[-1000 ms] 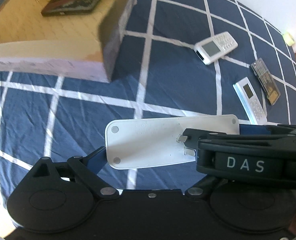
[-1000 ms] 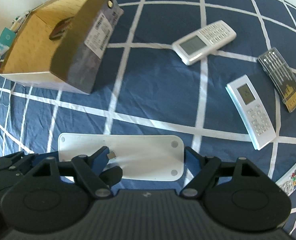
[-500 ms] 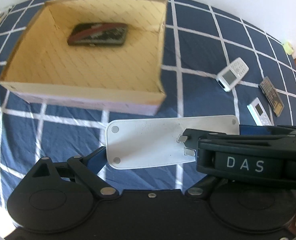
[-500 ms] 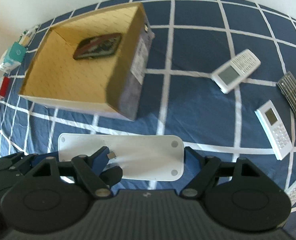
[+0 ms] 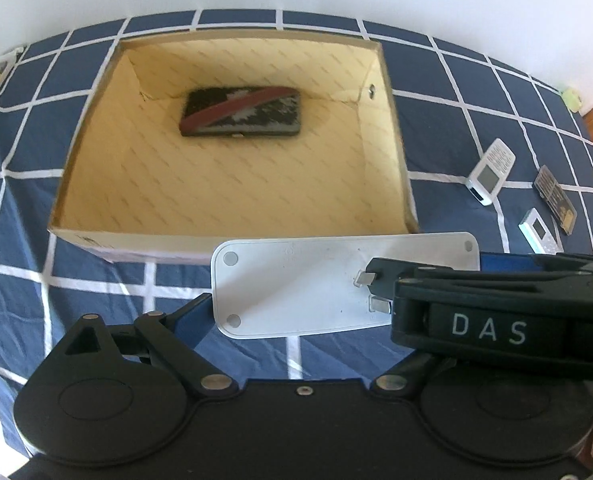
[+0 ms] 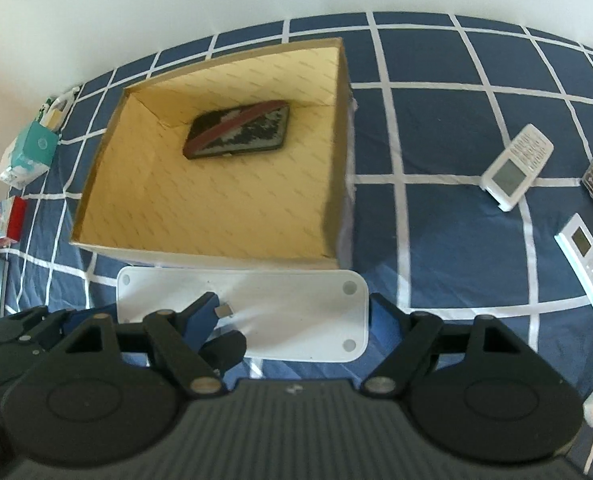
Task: Organize objects
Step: 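Carry the held plate with the right tool over the box and lower it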
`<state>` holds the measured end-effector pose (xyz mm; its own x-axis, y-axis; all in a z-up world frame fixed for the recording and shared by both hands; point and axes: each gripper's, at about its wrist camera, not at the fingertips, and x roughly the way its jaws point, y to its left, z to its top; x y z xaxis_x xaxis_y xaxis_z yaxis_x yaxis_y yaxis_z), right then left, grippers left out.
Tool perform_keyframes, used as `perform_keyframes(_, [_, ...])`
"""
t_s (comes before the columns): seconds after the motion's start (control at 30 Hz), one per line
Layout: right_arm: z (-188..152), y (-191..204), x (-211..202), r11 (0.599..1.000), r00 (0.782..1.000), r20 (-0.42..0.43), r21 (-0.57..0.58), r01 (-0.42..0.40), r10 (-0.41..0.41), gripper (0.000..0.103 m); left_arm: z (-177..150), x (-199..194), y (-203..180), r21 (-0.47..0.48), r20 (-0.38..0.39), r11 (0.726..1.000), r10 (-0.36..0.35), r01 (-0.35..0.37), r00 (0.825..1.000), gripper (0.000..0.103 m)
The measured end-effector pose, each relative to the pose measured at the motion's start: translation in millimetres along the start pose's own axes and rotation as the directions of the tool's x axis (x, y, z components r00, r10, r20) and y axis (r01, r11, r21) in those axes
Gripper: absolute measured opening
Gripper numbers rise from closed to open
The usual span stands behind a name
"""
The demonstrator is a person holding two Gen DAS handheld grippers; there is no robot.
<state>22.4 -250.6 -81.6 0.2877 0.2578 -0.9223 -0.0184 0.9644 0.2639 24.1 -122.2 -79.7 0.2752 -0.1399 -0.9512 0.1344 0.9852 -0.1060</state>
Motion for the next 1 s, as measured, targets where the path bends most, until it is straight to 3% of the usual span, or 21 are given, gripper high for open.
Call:
perform_keyframes(0.53, [37.9,55.6,24.1,1.000,1.000,0.013,-0.019,0.000,0.000,0.080,42.2,5.8,58.0,-0.015,0.009,1.000,-0.003,0.003,1.000,0.094])
perform_keyframes(1.0, [93.6,56.6,95.8,1.000,0.998,-0.068,0.016,0.012,-0.010,0.080,99.4,77.3,87.9,-0.003,-0.091,1.000,-0.024,0.023,0.996,0.094])
